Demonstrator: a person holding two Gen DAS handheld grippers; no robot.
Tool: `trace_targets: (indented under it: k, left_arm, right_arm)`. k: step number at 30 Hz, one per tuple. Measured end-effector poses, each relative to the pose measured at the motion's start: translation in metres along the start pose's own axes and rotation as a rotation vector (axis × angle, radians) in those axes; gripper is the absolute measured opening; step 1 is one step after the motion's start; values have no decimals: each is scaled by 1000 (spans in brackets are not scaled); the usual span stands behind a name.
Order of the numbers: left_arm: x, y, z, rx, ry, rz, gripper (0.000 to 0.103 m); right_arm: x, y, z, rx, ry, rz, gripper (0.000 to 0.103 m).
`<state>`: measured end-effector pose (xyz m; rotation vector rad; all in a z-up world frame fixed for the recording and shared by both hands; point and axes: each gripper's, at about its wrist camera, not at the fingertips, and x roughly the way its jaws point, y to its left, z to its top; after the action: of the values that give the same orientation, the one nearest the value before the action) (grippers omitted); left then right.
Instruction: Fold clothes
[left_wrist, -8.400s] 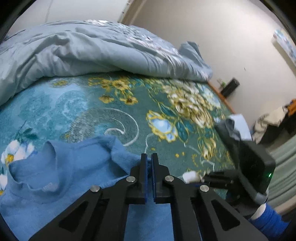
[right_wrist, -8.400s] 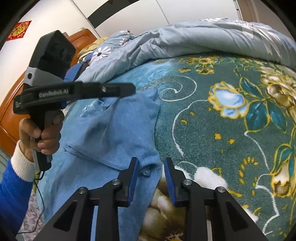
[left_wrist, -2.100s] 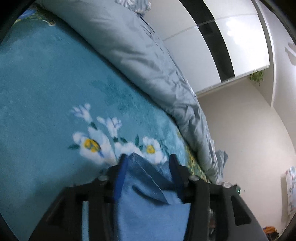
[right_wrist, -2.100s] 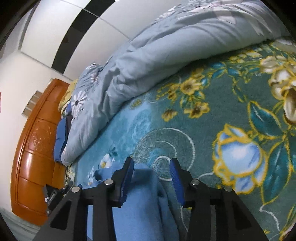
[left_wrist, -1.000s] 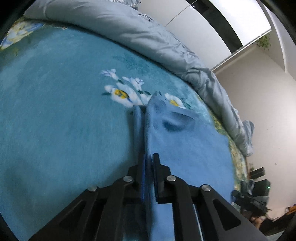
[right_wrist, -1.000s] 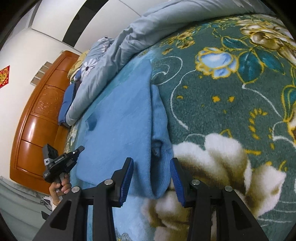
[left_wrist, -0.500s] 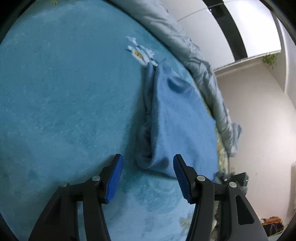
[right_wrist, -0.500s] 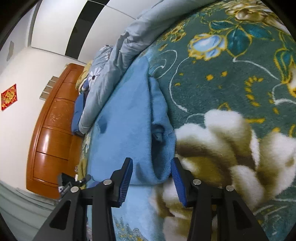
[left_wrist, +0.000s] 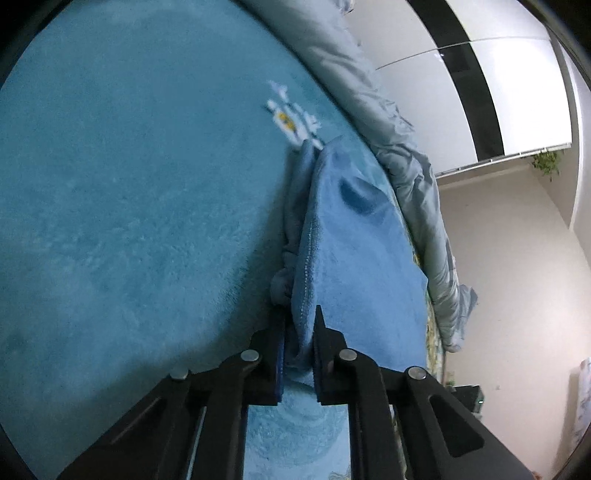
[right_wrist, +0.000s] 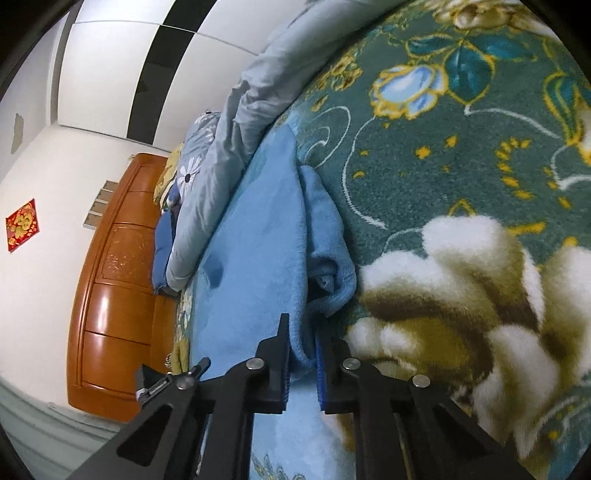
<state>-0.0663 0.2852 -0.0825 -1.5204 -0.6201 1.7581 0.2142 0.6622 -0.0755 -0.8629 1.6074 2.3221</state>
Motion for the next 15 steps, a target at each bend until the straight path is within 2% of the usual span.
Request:
trace_targets:
  k: [8,15]
  left_arm:
    - [-38,-7,-43,54,-22,-23,10]
    - [-76,8,-109,114,10,-29,10]
  right_arm:
    - [-41,3,-45,-28,-22,15,10]
    - [-86,-4,-111,-64,-31,9,10]
